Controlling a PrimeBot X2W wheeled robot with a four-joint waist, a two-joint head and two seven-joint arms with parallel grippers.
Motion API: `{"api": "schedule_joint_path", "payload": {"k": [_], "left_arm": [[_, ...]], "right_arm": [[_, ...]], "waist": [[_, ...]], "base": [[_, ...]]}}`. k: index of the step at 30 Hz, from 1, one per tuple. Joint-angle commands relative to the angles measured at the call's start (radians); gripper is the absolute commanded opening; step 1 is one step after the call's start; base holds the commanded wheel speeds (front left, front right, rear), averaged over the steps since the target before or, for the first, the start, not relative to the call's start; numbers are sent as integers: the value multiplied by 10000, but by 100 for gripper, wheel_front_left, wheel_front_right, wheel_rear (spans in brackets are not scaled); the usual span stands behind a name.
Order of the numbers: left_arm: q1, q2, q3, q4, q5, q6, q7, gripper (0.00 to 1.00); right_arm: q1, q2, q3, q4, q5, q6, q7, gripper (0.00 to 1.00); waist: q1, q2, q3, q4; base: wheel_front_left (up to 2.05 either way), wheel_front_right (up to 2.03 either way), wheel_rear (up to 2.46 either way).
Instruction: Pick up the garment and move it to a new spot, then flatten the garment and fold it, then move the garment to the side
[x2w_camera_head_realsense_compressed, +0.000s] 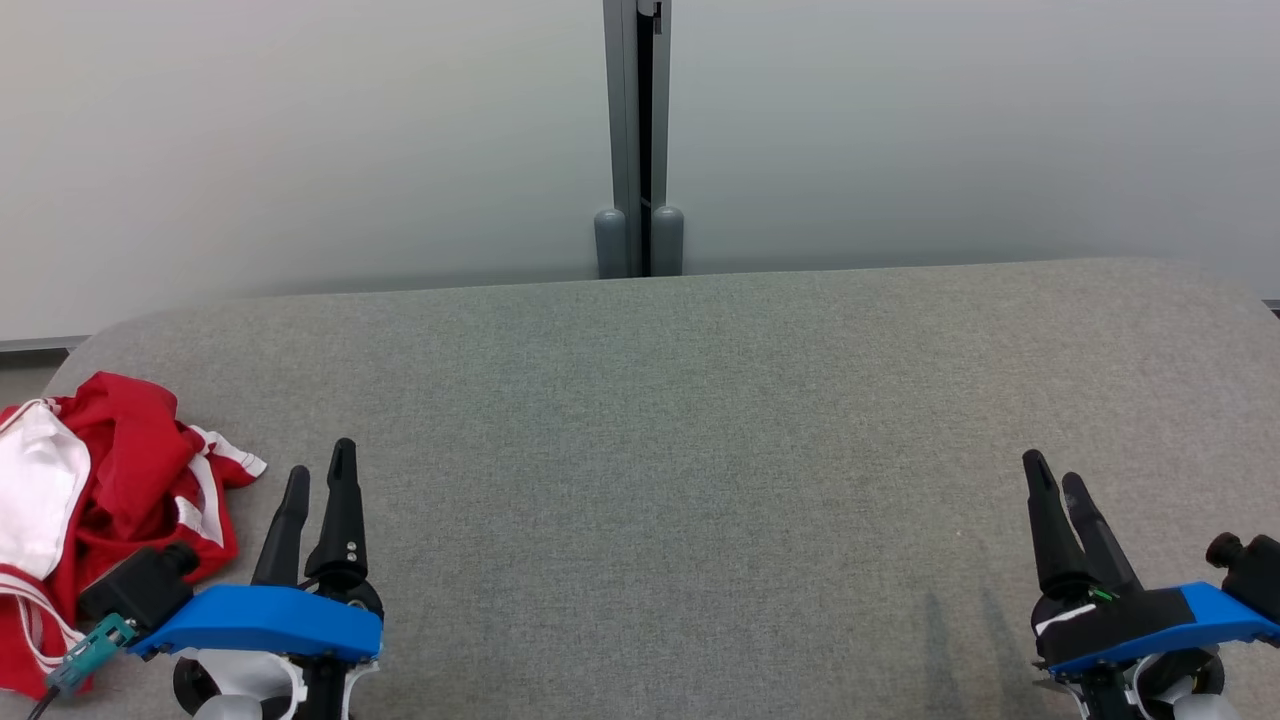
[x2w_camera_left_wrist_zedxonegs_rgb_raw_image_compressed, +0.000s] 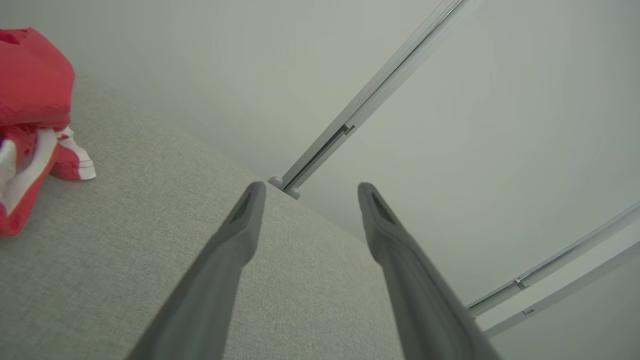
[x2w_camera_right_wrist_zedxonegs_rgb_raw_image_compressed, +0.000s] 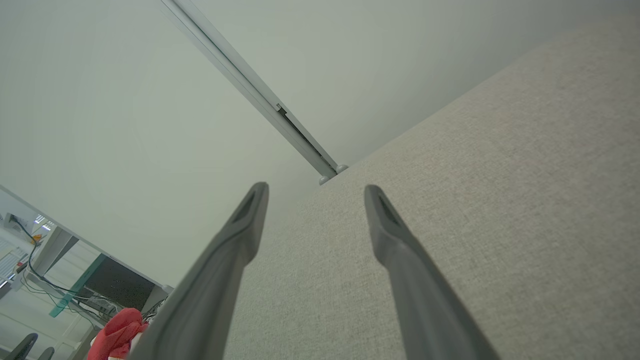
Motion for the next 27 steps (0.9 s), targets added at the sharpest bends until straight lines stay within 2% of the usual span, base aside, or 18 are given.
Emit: {"api": "schedule_joint_path", "payload": {"k": [1,27], "left_arm": [[-258,111,-50,-36,361,-19,-105,100],[-458,408,-609,986,3331,31,-830,100]], "right_arm": [[-285,-108,37,-86,-344,27,-73,100],[-174,-89,66,62,-3471,30,-303,100]], "waist": [[0,0,-1,-2],[0,0,-72,-2]], "base": [[0,0,0],[0,0,0]]}}
